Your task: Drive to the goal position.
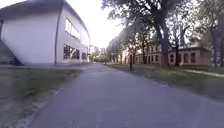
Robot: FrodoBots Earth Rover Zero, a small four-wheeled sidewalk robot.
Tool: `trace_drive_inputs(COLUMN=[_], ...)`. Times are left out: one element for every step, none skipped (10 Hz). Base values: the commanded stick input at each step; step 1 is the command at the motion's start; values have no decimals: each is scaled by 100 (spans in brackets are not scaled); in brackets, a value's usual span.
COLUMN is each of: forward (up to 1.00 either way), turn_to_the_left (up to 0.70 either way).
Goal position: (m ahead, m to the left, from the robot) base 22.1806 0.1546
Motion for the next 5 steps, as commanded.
trace_drive_inputs(forward=[70, 70, 70, 70, 70], turn_to_the_left=[0, 15, 35, 35, 27])
